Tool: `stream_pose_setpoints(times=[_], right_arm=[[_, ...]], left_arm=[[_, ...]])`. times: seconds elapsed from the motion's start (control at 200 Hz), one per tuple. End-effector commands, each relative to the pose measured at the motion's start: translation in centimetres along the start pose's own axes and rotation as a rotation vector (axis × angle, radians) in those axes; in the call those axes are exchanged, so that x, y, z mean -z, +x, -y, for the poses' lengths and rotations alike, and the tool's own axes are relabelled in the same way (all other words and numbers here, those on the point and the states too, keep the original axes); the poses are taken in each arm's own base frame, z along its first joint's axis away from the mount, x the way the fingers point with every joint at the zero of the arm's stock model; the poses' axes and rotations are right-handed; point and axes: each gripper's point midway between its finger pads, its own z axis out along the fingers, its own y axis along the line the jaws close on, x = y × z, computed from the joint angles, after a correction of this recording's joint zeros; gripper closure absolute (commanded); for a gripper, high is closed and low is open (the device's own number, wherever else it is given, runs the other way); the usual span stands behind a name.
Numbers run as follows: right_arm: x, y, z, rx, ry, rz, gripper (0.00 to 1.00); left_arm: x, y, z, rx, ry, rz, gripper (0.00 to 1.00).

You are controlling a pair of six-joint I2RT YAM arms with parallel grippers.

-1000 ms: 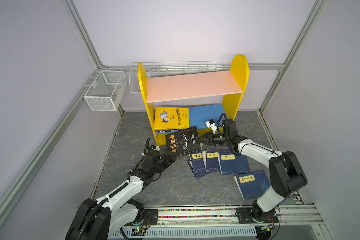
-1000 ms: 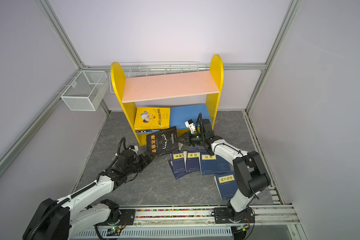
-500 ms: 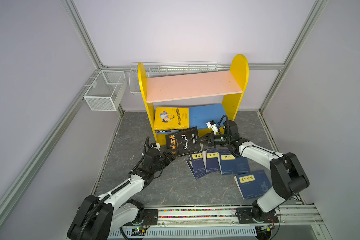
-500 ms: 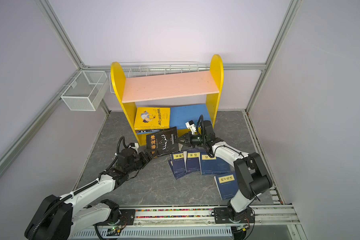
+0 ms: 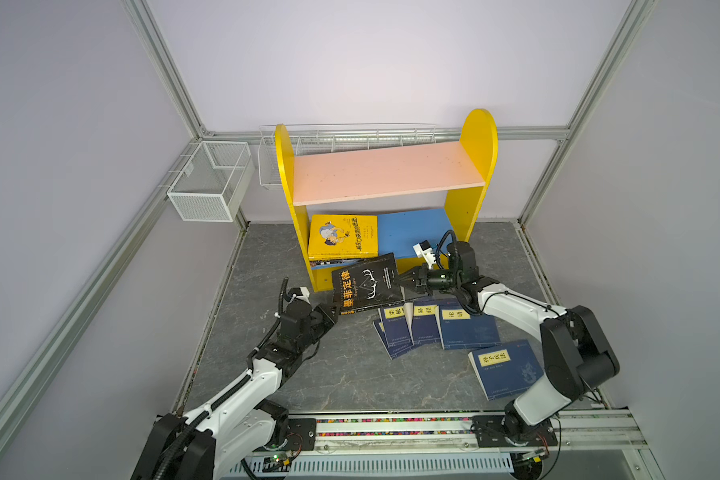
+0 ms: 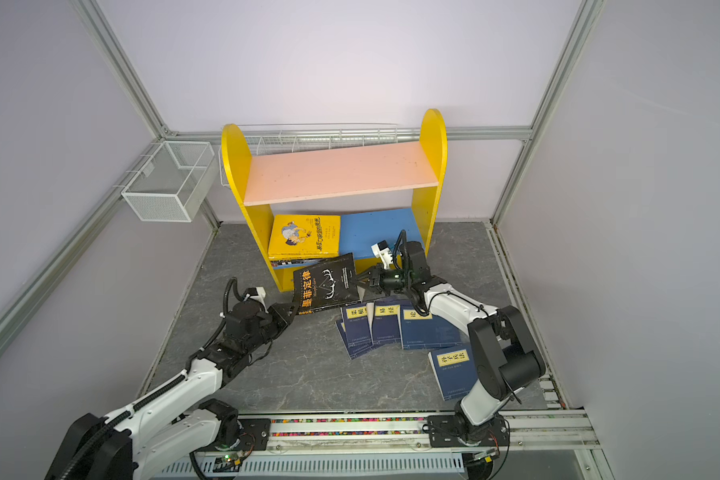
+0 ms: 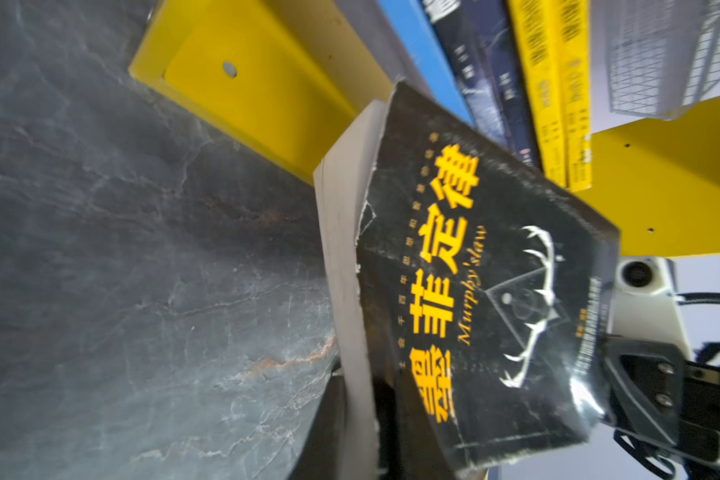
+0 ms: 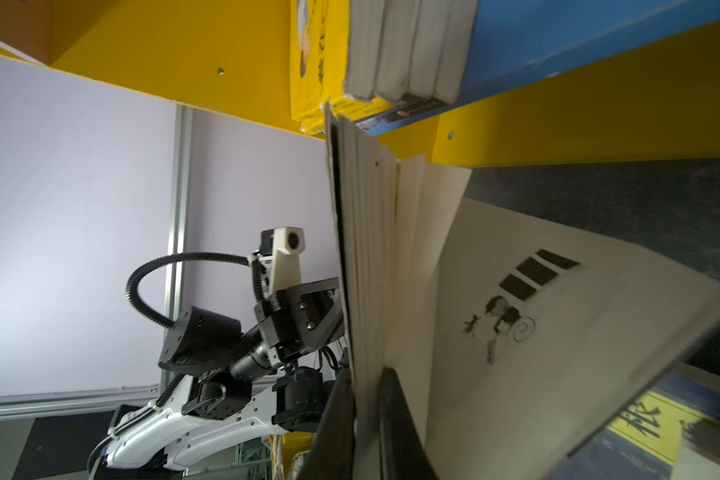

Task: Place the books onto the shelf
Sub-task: 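Lift the black book upright with both grippers toward the shelf, then carry the black book toward the shelf with right gripper while left gripper releases it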

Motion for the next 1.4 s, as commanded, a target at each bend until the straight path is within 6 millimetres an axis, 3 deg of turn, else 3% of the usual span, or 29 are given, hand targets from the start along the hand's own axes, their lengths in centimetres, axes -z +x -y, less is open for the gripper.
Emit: stream_pose_setpoints(times=[0.0,0.13,0.3,0.415,0.64,0.82,1.145,1.395], right_arm=[[-0.5,2.4,-1.3,0.04,-0.01,-0.084,0.92],[-0.1,2.3,0.7,0.026,0.103,-0.064,0.85],[0.9,2.8,3.3,-0.01,0.217,-0.047,0.43],[1.0,4.2,3.4,-0.033,0.198,-0.097,0.31],[1.7,8.2,4.0,-0.098,0.154,-0.207,0.27],[2.2,11.1,4.9,-0.151,0.11,-0.273,0.26],[1.5,8.9,2.0,-0.117,-0.035,-0.208,0.32],[1.5,8.4,0.4,-0.173,-0.165,-0.164,0.35]], left_arm=[[1.0,0.2,3.8,-0.078,0.135,-0.02,1.0],[2.0,-0.1,4.1,-0.085,0.149,0.006,1.0],[3.1,-0.6,4.3,-0.089,0.179,0.05,1.0],[3.9,-0.9,4.7,-0.086,0.218,0.082,1.0],[4.7,-1.4,5.0,-0.097,0.263,0.134,1.0],[5.5,-1.9,6.4,-0.128,0.326,0.166,1.0],[6.5,-1.4,8.3,-0.166,0.418,0.149,1.0],[8.2,-1.6,9.6,-0.185,0.525,0.211,1.0]])
